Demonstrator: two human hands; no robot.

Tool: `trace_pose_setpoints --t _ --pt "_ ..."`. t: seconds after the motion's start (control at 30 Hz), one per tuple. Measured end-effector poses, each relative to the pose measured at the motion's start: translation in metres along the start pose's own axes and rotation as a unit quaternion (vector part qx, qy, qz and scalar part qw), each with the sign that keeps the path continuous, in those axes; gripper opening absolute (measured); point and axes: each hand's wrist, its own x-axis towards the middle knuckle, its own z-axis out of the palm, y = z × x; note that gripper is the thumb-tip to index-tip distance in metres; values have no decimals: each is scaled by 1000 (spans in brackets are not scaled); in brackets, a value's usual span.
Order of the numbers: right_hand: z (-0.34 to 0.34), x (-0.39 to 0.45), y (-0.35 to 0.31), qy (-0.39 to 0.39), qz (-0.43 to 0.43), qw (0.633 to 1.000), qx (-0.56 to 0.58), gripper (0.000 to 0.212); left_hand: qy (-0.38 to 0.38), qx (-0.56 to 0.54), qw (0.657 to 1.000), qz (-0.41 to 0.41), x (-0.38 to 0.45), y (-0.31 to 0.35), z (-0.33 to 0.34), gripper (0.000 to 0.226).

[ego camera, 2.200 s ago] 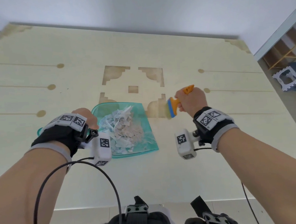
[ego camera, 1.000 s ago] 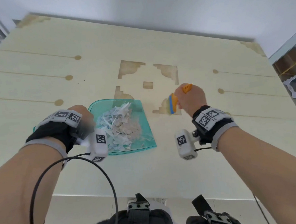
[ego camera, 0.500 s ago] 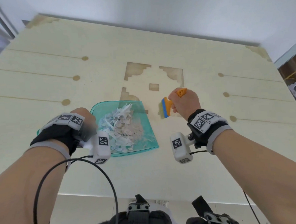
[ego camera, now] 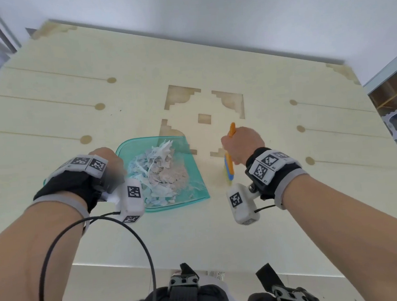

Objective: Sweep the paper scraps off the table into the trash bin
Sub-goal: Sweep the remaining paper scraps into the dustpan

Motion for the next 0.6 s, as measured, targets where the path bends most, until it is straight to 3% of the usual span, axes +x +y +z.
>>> trace_pose_setpoints --t 0.13,0.3,0.37,0.43,0.5,0.6 --pt "27 -10 -20 -89 5 986 140 27 -1 7 1000 -2 1 -1 4 31" --pt "19 -9 -34 -53 -16 943 328 22 2 4 1000 8 3 -3 6 31" --pt "9 0 -26 -4 -9 959 283 27 3 -3 1000 11 3 -6 8 27" --pt "4 7 -15 39 -16 988 146 33 3 -16 1000 9 6 -9 10 25" --pt "9 5 -12 21 -44 998 51 31 0 -43 999 -4 7 -11 11 23" --pt "26 -2 -18 -55 -94 984 142 28 7 -64 998 -17 7 -13 13 33"
